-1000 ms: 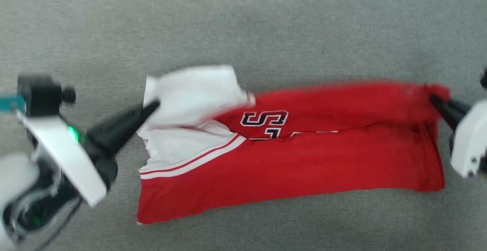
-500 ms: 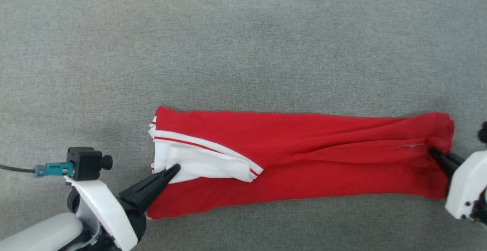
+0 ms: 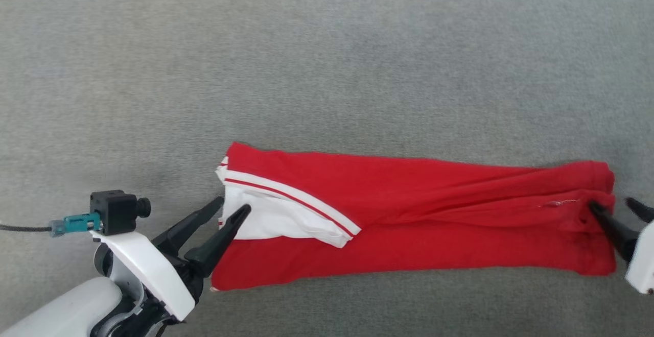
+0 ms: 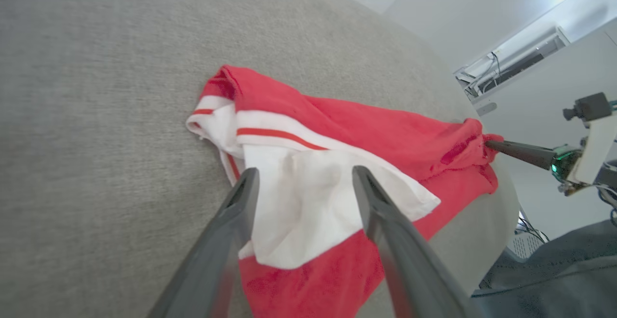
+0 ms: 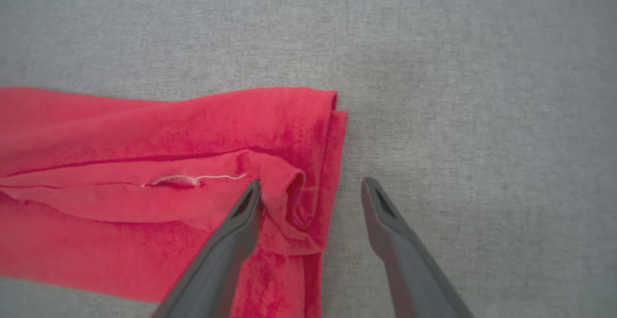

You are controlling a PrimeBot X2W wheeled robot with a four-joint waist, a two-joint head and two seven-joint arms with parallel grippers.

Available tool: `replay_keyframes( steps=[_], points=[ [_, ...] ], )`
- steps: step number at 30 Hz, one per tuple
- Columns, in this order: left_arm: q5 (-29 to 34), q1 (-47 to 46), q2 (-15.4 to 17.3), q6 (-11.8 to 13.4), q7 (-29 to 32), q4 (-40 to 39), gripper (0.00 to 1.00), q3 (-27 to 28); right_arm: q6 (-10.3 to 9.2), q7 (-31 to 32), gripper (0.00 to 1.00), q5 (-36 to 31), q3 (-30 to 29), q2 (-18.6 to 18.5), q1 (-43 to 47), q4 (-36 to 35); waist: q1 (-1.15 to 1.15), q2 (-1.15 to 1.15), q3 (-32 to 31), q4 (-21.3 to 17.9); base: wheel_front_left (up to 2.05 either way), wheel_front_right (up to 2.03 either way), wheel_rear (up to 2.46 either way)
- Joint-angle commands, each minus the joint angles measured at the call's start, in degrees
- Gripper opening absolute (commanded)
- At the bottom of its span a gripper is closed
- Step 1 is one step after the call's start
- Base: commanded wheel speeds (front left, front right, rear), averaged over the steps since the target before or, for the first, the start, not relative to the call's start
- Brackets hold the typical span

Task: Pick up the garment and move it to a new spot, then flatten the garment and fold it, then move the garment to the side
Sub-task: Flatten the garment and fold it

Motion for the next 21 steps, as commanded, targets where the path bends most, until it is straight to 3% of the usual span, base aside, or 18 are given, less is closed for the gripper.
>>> replay_keyframes(
  steps=[1, 4, 12, 21],
  points=[
    [2.52, 3.50, -1.89, 0.08, -0.24, 0.77, 1.00, 4.23, -0.01, 0.69, 1.00, 0.48, -1.96, 0.17, 1.00, 0.50, 0.00, 0.00, -1.46, 1.70, 0.00, 0.00, 0.00],
    [4.24, 6.67, -4.42, 0.08, -0.23, 1.59, 1.00, 9.01, -0.01, 1.15, 1.00, 1.02, -3.40, 0.97, 1.10, 2.37, 0.00, 0.00, -2.24, 2.78, 0.00, 0.00, 0.00],
    [18.57, 19.05, -15.60, 0.08, -0.18, 7.69, 1.00, 28.19, -0.01, 1.95, 1.00, 3.19, -3.02, 2.75, 0.02, 12.60, 0.00, 0.00, -5.46, 6.60, 0.00, 0.00, 0.00],
    [49.21, 26.96, -25.37, 0.08, -0.18, 8.03, 1.00, 47.42, 0.00, 0.96, 1.00, 3.92, -2.04, 3.43, -1.08, 20.80, 0.00, 0.00, -8.03, 8.39, 0.00, 0.00, 0.00]
  ],
)
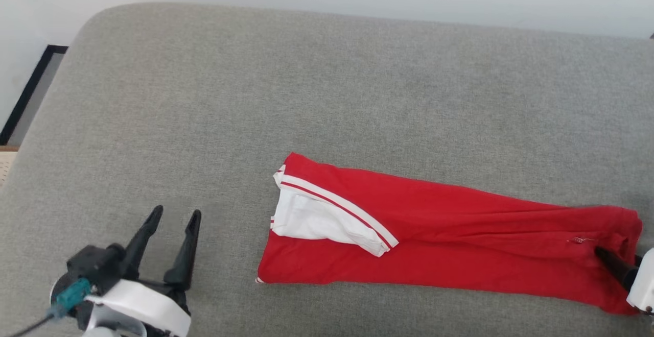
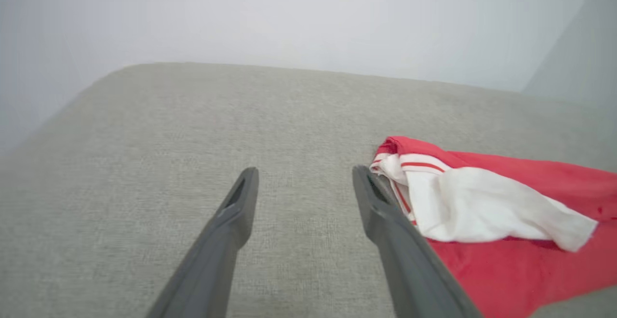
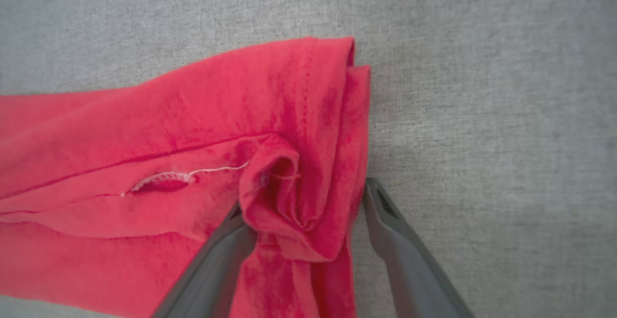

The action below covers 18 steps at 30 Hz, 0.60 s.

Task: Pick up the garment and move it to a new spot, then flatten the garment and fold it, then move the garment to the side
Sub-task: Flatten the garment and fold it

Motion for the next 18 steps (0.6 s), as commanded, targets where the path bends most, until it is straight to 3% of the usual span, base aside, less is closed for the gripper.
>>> replay_keyframes(
  steps=[1, 3, 5, 6, 8, 9, 18],
  points=[
    [2.99, 1.78, -1.88, 0.06, -0.08, -1.24, 1.00, 2.05, 0.02, 0.17, 1.00, 0.33, 1.26, 1.55, -0.15, 2.04, 0.00, 0.00, -0.44, 0.13, 0.00, 0.00, 0.00],
    [6.51, 2.89, -3.52, 0.07, -0.08, -2.64, 1.00, 4.71, 0.02, 0.49, 0.98, 0.62, 1.84, 1.59, -0.77, 3.63, 0.00, 0.00, -0.63, 0.11, 0.00, 0.00, 0.00],
    [8.75, 3.89, -4.49, 0.09, -0.08, -3.83, 1.00, 5.49, 0.02, 0.64, 0.56, 0.61, 2.53, 1.55, -1.40, 5.00, 0.00, 0.00, -0.78, 0.03, 0.00, 0.00, 0.00],
    [9.55, 4.20, -5.06, 0.10, -0.08, -4.32, 1.00, 6.15, 0.02, 0.82, 0.44, 0.78, 2.83, 1.68, -1.65, 5.75, 0.00, 0.00, -0.84, -0.04, 0.00, 0.00, 0.00],
    [10.38, 4.76, -5.59, 0.10, -0.08, -5.13, 1.00, 6.42, 0.02, 0.80, 0.10, 0.75, 3.06, 1.79, -2.22, 6.82, 0.00, 0.00, -0.88, -0.24, 0.00, 0.00, 0.00],
    [10.85, 4.97, -5.70, 0.11, -0.08, -5.44, 1.00, 6.89, 0.02, 0.31, 0.00, 0.78, 3.11, 1.79, -2.61, 7.15, 0.00, 0.00, -0.87, -0.36, 0.00, 0.00, 0.00],
    [10.07, 5.82, -5.84, 0.11, -0.08, -7.06, 1.00, 8.45, -0.18, -3.07, 0.00, 0.33, -1.55, -1.71, -4.97, 8.56, 0.00, 0.00, 0.11, -2.96, 0.00, 0.00, 0.00]
  ],
)
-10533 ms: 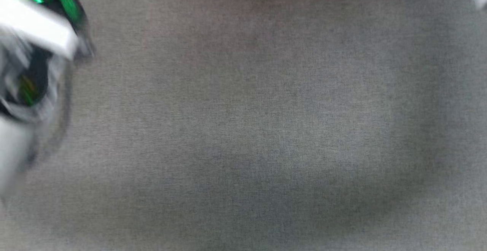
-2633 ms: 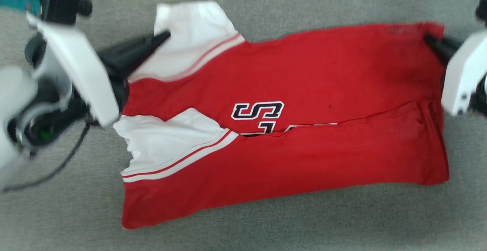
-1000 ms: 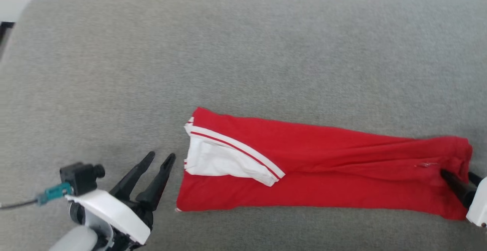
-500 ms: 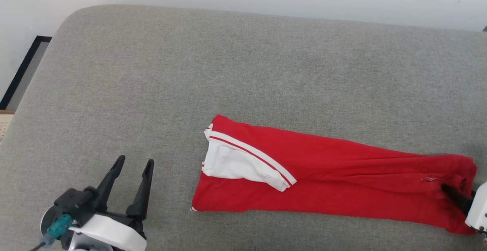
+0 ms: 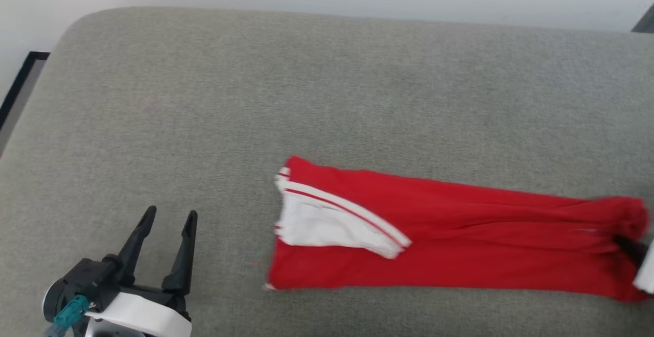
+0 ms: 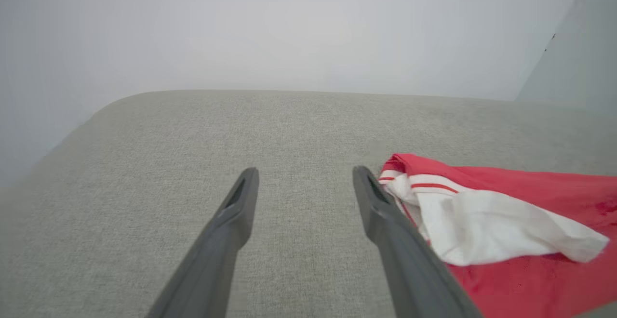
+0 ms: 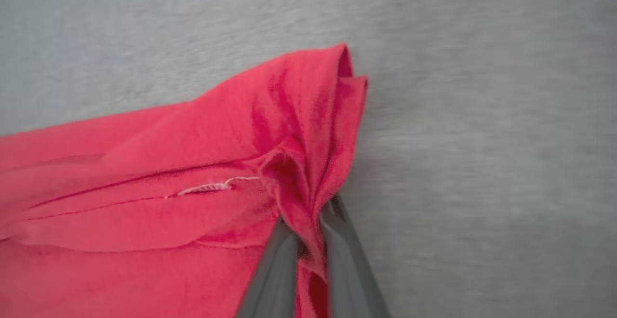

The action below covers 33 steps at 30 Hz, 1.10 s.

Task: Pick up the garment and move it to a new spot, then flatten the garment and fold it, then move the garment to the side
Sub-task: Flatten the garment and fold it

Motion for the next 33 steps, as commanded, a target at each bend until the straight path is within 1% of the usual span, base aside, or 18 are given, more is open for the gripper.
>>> replay_keyframes(
  steps=[1, 9, 10, 12, 14, 16, 19, 23, 30, 33],
  points=[
    [-0.35, 0.48, 0.25, 0.14, -0.08, -0.53, 1.00, 0.29, -0.43, -0.67, 0.00, -1.09, -2.30, -1.83, 0.24, 1.17, 0.00, 0.00, 0.49, -0.89, 0.00, 0.00, 0.00],
    [-0.95, -0.59, 1.03, 0.14, -0.08, -2.05, 1.00, 0.65, -0.30, -1.88, 0.00, -5.75, -14.92, -5.87, -1.17, 0.30, 0.00, 0.00, 1.49, -2.62, 0.00, 0.00, 0.00],
    [-0.95, -0.59, 1.03, 0.14, -0.08, -2.05, 1.00, 0.65, -0.30, -1.88, 0.00, -5.75, -14.92, -5.87, -1.17, 0.30, 0.00, 0.00, 1.49, -2.62, 0.00, 0.00, 0.00],
    [-0.55, -0.78, 1.22, 0.14, -0.08, -2.47, 1.00, 0.95, -0.25, -1.41, 0.00, -6.94, -16.92, -5.98, -1.35, -0.58, 0.00, 0.00, 1.59, -2.87, 0.00, 0.00, 0.00],
    [-0.12, -0.72, 1.20, 0.14, -0.08, -2.74, 1.00, 1.26, -0.25, -0.74, 0.00, -7.52, -17.97, -5.33, -1.39, -1.97, 0.00, 0.00, 1.55, -3.09, 0.00, 0.00, 0.00],
    [0.23, -0.52, 1.07, 0.14, -0.08, -3.04, 1.00, 1.50, -0.25, 0.08, 0.00, -7.74, -17.61, -4.46, -0.88, -4.12, 0.00, 0.00, 1.41, -3.32, 0.00, 0.00, 0.00],
    [-0.49, -0.01, 0.90, 0.14, -0.08, -3.47, 1.00, 1.21, -0.25, 1.61, 0.00, -7.37, -15.40, -2.97, 0.52, -7.71, 0.00, 0.00, 1.18, -3.58, 0.00, 0.00, 0.00],
    [-0.52, 0.32, 0.84, 0.14, -0.08, -4.65, 1.00, 1.31, -0.25, 4.45, 0.00, -7.21, -10.32, -1.53, 2.54, -13.62, 0.00, 0.00, 0.88, -3.60, 0.00, 0.00, 0.00],
    [-0.74, 1.04, 0.24, 0.14, -0.08, -4.54, 1.00, 1.74, -0.25, 8.63, 0.00, -5.88, 2.87, 1.34, 3.88, -25.79, 0.00, 0.00, 0.36, -2.87, 0.00, 0.00, 0.00],
    [-0.96, 0.93, 0.04, 0.14, -0.08, -4.29, 1.00, 1.33, -0.25, 10.28, 0.00, -5.88, 9.11, 1.77, 3.08, -28.85, 0.00, 0.00, 0.10, -2.12, 0.00, 0.00, 0.00]
  ],
)
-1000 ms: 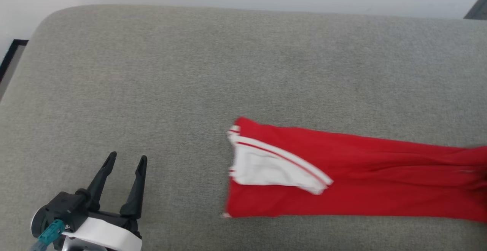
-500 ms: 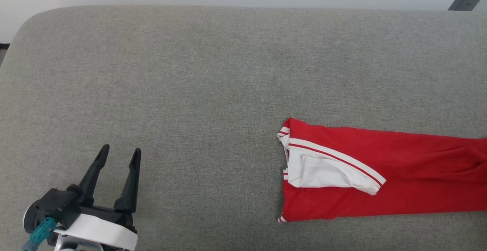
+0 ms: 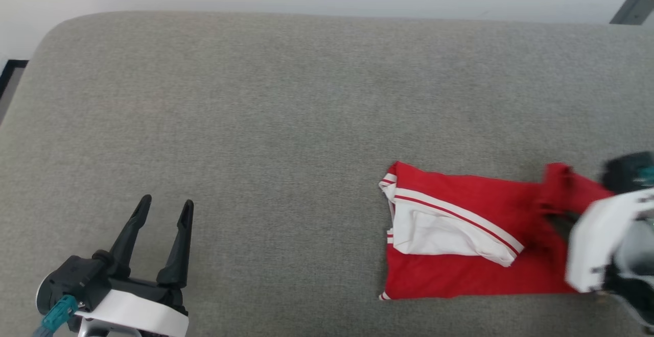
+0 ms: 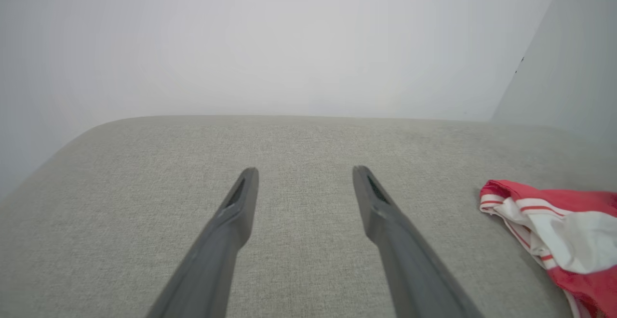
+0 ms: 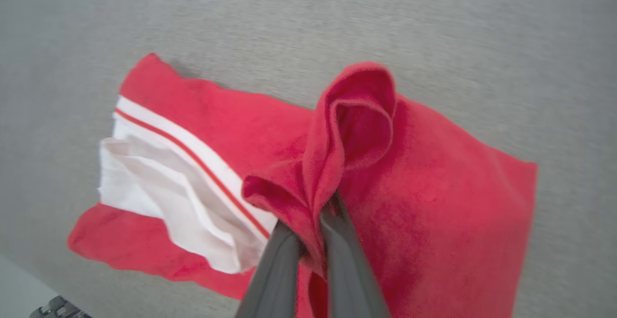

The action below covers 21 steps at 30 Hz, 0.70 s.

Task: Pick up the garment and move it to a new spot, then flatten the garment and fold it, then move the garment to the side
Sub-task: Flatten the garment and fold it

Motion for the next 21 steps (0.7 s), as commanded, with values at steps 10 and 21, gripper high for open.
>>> replay_keyframes(
  steps=[10, 21],
  points=[
    [-0.82, -0.35, -0.89, 0.14, -0.09, 1.28, 1.00, -1.23, -0.02, -0.50, 0.00, 1.94, 17.40, 1.86, -6.30, 1.78, 0.00, 0.00, -0.39, 3.78, 0.00, 0.00, 0.00],
    [-2.10, -1.07, -0.89, 0.14, -0.09, 2.21, 1.00, -2.39, -0.01, -6.18, 0.00, 3.76, 24.99, 3.52, -11.13, 12.53, 0.00, 0.00, -0.03, 7.15, 0.00, 0.00, 0.00]
  ],
)
